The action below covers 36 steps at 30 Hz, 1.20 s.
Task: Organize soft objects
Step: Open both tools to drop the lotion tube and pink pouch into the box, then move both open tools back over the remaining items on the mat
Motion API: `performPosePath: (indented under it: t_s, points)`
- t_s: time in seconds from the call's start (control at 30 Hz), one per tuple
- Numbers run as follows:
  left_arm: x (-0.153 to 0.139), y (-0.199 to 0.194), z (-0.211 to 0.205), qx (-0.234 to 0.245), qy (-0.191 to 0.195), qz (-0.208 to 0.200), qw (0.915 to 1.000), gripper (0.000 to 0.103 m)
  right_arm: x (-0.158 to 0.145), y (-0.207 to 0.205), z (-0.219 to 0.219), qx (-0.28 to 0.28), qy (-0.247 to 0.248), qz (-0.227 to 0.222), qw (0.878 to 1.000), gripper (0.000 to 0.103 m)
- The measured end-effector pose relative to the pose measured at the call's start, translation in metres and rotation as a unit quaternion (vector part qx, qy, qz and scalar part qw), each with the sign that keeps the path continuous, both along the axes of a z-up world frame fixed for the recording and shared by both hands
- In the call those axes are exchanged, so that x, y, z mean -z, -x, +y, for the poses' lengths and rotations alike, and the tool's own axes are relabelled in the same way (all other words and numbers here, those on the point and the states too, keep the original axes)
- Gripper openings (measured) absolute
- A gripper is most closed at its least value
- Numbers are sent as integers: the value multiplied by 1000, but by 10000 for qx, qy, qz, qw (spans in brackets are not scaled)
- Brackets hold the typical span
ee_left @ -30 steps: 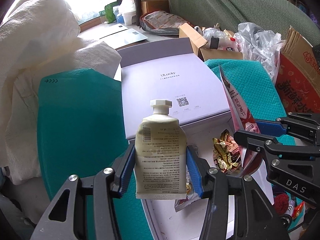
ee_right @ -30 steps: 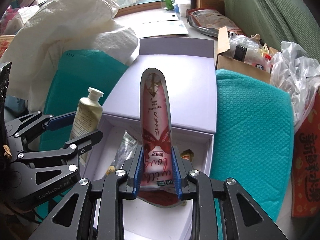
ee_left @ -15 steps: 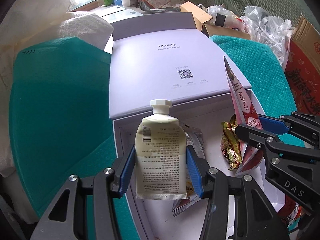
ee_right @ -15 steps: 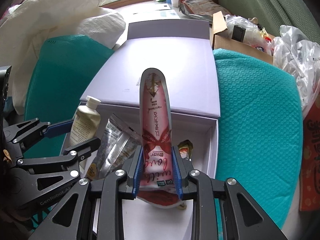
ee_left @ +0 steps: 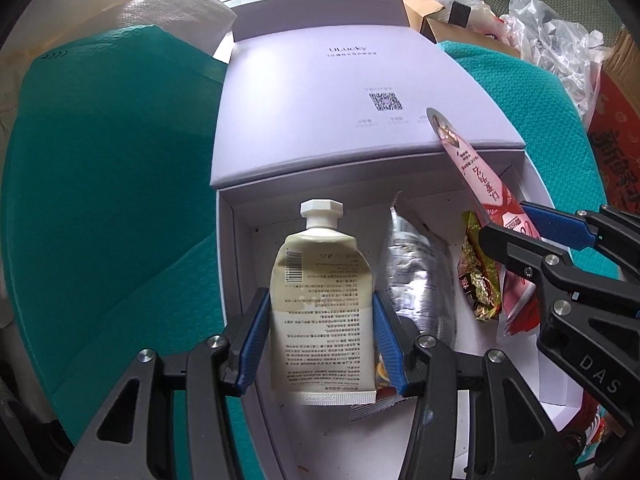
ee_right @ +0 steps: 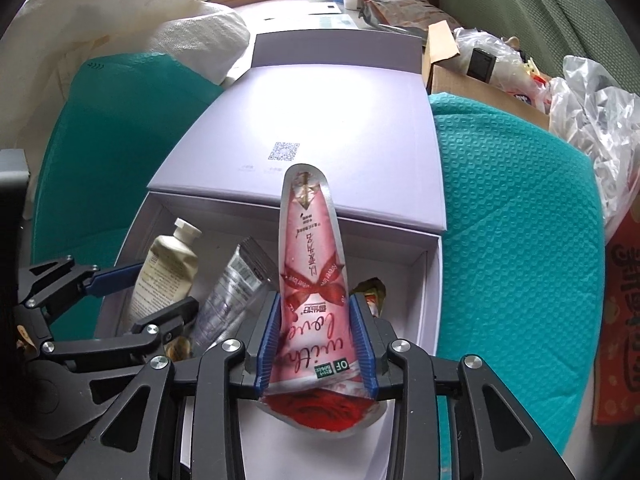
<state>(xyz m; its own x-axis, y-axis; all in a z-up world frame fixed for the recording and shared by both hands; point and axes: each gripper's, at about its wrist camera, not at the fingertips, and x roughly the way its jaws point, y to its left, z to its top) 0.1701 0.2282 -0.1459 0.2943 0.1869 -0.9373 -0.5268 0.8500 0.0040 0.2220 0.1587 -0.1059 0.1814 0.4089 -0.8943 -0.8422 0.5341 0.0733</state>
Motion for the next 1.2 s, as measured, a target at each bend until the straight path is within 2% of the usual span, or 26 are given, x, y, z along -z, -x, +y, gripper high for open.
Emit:
performPosePath:
  t_s: [0.07,0.17,0.33,0.5,0.57,0.67,0.8,1.03,1.2]
  points:
    - [6,-2,-1,-10,68,121,9999,50,0,2,0,-21,23,-18,10000,40]
    - [7,-1,-6,29,-17,80,10000,50,0,3,1,-56,74,-72,9999,43]
    - [13,-4,-8,225,162,226,9994,50,-1,2,-2,-50,126,-57,9999,46]
    - [6,-3,-7,138,24,204,9997,55,-3,1,-5,-16,166,10,9999,46]
    - [1,-3,-5,124,15,140,9998,56,-6,1,-7,-11,155,4,9999,47]
    - [-8,-4,-5,109,-139,129,9998,63,-15,3,-10,-9,101,-64,9999,51]
    - [-22,-2,-5,104,-240,54,9996,63,-30,4,-13,16,50,-181,9998,58]
    - [-61,12,-5,97,-330,-145,9993,63,-62,9,-21,-29,-95,-385,9992,58]
    - [-88,9,-6,311,-472,-343,9978,63,-88,13,-32,4,-258,-513,9983,58]
